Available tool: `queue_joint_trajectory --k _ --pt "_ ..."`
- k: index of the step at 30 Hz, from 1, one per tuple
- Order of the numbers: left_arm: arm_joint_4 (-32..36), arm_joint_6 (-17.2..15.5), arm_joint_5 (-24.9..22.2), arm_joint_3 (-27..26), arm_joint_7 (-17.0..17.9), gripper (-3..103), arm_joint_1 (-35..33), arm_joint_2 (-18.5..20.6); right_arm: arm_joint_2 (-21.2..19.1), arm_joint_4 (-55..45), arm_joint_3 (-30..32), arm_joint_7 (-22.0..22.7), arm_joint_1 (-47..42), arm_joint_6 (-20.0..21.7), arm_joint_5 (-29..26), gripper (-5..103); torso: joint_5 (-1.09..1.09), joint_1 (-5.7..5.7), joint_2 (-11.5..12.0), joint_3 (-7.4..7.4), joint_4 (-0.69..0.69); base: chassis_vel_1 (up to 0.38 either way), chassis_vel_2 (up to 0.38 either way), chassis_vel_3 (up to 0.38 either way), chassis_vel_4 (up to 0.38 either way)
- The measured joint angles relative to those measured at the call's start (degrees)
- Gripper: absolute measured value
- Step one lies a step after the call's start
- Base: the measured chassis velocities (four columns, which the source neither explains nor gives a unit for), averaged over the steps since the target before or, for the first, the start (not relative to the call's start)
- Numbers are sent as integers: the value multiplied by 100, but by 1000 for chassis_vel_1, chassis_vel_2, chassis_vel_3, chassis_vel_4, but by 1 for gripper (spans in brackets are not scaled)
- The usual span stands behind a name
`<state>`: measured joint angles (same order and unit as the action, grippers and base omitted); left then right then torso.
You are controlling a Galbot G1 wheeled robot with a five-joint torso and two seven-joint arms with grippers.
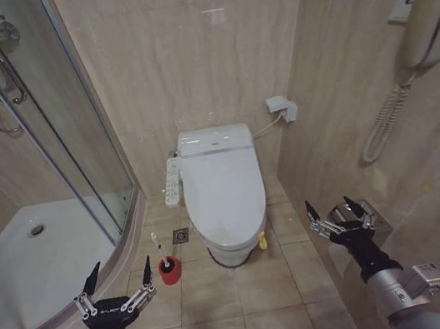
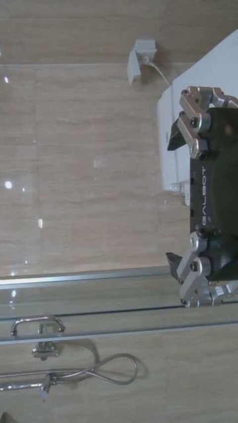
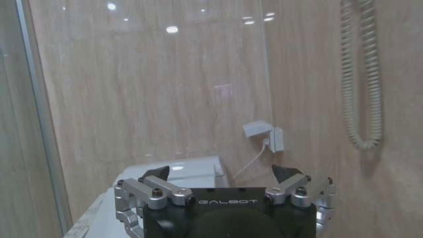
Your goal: Open the toilet lid, clean the toilet bowl with a toilet brush, close the toilet lid, and flush.
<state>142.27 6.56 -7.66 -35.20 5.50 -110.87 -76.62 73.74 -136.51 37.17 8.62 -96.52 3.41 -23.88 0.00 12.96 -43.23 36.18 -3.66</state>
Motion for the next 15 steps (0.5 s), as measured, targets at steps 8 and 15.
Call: queue_joint_trajectory --k 8,15 --pt "0 0 0 0 0 100 0 0 4 15 -6 3 4 -12 -9 100 0 0 0 0 -1 -136 129 140 -150" --pt "0 0 0 0 0 100 0 0 6 54 -11 -8 9 -42 -9 100 -2 0 0 0 -2 -148 159 160 -170"
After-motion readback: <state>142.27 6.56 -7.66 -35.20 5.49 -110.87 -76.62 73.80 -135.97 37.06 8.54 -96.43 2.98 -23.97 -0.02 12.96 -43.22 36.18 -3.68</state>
